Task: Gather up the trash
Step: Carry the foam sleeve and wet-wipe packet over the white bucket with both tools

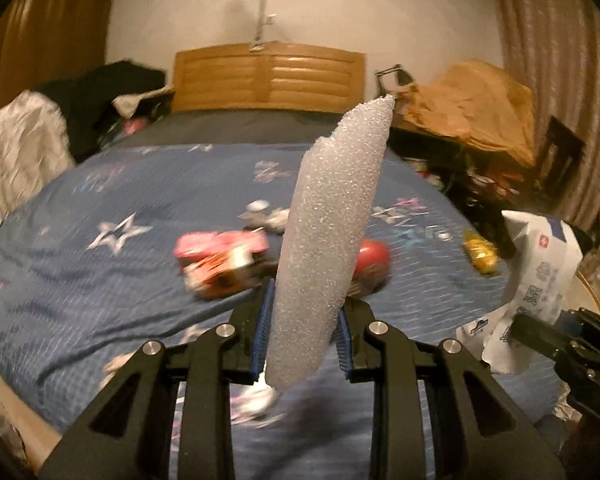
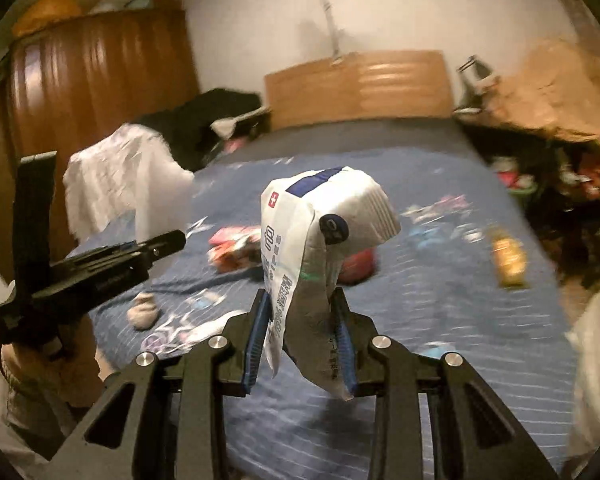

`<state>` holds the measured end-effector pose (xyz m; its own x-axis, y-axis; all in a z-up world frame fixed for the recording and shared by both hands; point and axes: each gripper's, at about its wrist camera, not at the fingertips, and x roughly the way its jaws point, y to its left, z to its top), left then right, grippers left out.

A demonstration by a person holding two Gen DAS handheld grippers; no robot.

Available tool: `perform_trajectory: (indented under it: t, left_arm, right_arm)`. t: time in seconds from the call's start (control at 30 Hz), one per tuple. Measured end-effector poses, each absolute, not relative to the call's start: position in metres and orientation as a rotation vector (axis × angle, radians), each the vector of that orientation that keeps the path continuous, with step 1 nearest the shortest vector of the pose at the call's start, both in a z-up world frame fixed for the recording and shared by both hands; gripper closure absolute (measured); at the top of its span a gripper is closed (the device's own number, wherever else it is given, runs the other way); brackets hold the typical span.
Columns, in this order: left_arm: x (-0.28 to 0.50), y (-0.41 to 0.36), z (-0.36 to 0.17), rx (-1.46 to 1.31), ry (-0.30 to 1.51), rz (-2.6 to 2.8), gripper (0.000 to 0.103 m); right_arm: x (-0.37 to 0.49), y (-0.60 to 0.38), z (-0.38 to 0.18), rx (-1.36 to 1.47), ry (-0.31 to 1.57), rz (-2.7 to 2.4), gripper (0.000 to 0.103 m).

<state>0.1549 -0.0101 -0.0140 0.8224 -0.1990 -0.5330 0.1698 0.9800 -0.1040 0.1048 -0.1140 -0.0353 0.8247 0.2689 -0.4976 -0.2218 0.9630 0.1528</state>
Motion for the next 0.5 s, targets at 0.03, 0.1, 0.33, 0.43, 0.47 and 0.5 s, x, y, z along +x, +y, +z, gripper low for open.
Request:
perform_trajectory:
  t: [0.03, 0.1, 0.33, 0.43, 0.47, 0.5]
  left_arm:
    - [0.155, -0.024, -0.008, -0.040, 0.561, -0.215, 0.077]
    - [0.156, -0.050, 0.003, -0.018, 0.537, -0.245, 0.077]
    - [0.164, -0.154, 0.035, 0.032, 0.490, -0.395, 0.077]
    - [0.165, -0.200, 0.046, 0.054, 0.473, -0.465, 0.077]
    - [0.166, -0.218, 0.050, 0.061, 0.466, -0.490, 0.077]
    - [0.166, -0.229, 0.052, 0.065, 0.464, -0.505, 0.077]
  right_arm:
    - [0.100, -0.125, -0.031, 0.090, 0.527, 0.239, 0.070]
    - [0.089, -0.154, -0.020, 0.091, 0.500, 0.179, 0.070]
    - [0.049, -0.255, 0.007, 0.092, 0.440, -0.038, 0.070]
    - [0.032, -0.304, 0.017, 0.069, 0.425, -0.144, 0.070]
    - [0.026, -0.320, 0.020, 0.067, 0.424, -0.175, 0.070]
    - [0.019, -0.335, 0.022, 0.067, 0.423, -0.197, 0.070]
